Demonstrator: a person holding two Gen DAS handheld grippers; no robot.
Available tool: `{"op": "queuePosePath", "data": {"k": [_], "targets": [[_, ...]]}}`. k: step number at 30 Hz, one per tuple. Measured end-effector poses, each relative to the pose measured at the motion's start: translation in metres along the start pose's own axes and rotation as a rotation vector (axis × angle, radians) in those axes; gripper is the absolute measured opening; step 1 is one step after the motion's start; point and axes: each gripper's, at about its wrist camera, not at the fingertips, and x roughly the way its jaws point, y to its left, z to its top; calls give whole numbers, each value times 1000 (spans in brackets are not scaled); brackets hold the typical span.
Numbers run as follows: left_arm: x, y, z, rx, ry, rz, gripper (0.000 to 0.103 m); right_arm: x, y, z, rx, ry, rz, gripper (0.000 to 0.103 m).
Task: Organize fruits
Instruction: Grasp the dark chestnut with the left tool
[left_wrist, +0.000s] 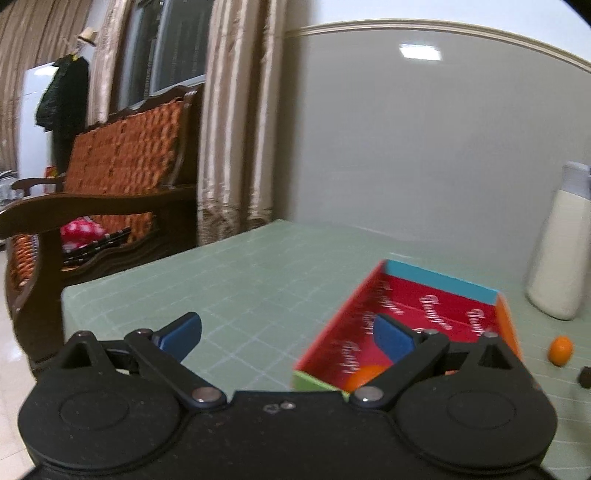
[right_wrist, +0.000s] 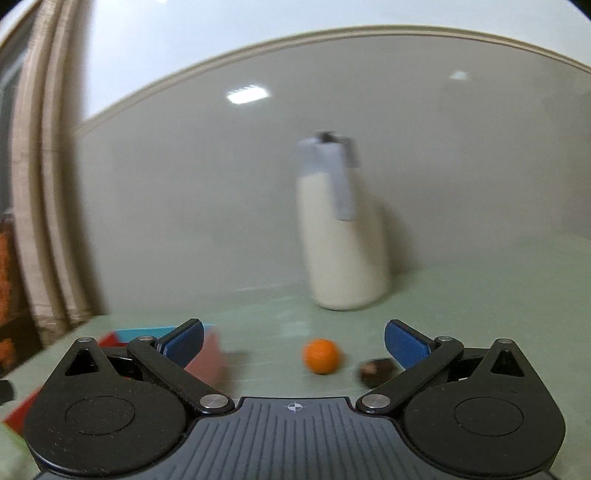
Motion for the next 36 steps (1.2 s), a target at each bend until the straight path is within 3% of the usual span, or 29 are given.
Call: {"op": "queuePosePath", "data": {"k": [5, 10, 18, 22, 25, 36], "targets": [[-6, -29, -4, 41, -3, -94, 94, 2, -24, 1, -32, 13, -182, 103], [-14, -74, -11, 122, 2, -238, 94, 1, -61, 4, -16, 37, -359, 103], [-27, -159, -31, 289, 19, -453, 91, -6, -119, 12, 35, 74, -550, 103], [-26, -200, -43, 368, 34, -524, 83, -13, -143, 16, 60, 79, -596, 103], [-21, -224, -54, 414, 67, -570, 69, -23, -160, 15, 71, 75, -612, 103], [-10, -261, -66, 451, 104, -579, 66, -25, -176, 28, 96, 87, -660, 103]]}}
